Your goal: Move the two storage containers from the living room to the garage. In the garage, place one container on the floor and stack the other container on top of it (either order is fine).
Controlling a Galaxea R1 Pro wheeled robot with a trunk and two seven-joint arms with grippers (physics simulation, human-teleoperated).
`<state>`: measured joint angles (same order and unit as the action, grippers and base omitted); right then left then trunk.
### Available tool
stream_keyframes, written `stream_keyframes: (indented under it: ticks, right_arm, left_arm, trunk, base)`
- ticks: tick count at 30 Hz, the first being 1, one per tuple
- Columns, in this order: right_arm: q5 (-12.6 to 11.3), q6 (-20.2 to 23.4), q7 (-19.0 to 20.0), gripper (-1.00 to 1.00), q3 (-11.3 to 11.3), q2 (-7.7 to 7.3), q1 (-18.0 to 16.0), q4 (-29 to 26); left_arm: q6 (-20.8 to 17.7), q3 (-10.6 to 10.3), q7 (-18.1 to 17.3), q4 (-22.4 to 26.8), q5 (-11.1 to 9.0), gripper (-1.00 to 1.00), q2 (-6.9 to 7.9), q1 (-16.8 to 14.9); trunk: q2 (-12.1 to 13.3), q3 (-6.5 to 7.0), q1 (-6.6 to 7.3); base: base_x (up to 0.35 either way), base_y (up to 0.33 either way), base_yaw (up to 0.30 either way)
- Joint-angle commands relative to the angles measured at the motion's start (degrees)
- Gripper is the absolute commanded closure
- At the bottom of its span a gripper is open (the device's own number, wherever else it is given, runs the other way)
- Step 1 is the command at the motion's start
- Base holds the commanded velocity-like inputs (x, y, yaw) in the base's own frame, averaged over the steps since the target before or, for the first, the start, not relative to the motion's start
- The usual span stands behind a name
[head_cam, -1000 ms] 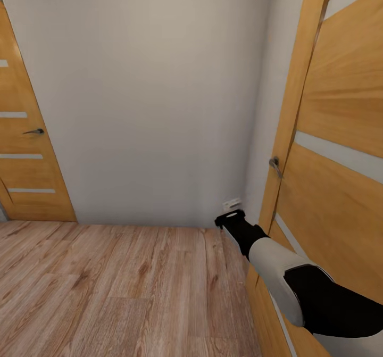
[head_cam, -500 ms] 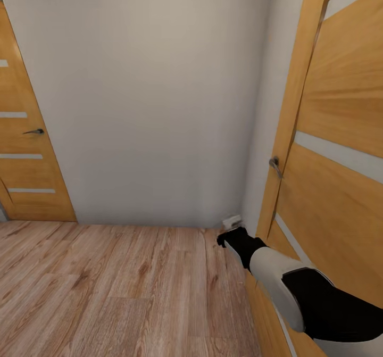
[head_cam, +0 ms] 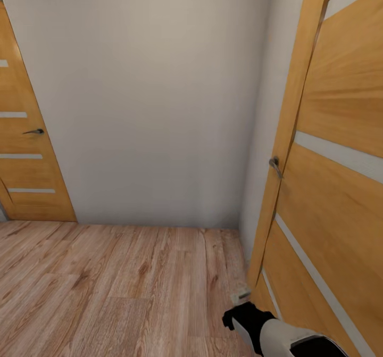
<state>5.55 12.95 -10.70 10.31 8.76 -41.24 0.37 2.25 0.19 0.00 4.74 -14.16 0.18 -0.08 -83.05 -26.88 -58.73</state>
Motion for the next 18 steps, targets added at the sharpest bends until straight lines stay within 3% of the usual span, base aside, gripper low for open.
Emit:
stream_keyframes:
  ticks: [1,3,9,18]
  right_arm:
    - [0.6,-0.2,-0.1,-1.0,0.2,-0.02,0.7,0.0]
    - [0.6,-1.7,-0.1,-1.0,0.3,-0.74,2.9,0.0]
    - [0.5,-2.9,0.0,-1.0,0.3,-2.92,4.3,0.1]
    - [0.4,-3.1,2.3,-1.0,0.4,-3.3,4.8,1.4]
  left_arm:
    - [0.1,0.0,0.0,0.0,-0.3,-1.0,0.0,0.0]
    - [0.1,0.0,0.0,0.0,-0.3,-1.0,0.0,0.0]
    - [0.1,0.0,0.0,0.0,-0.3,-1.0,0.0,0.0]
    - [0.1,0.0,0.0,0.0,-0.3,-1.0,0.01,0.0]
  trunk:
    - [0.0,-0.05,0.0]
    - [0.0,-0.05,0.0]
    - [0.0,-0.05,0.0]
    - [0.0,-0.05,0.0]
  base:
    - [0.0,0.0,0.0]
    - [0.0,0.0,0.0]
    - [0.0,0.0,0.0]
    - [0.0,0.0,0.0]
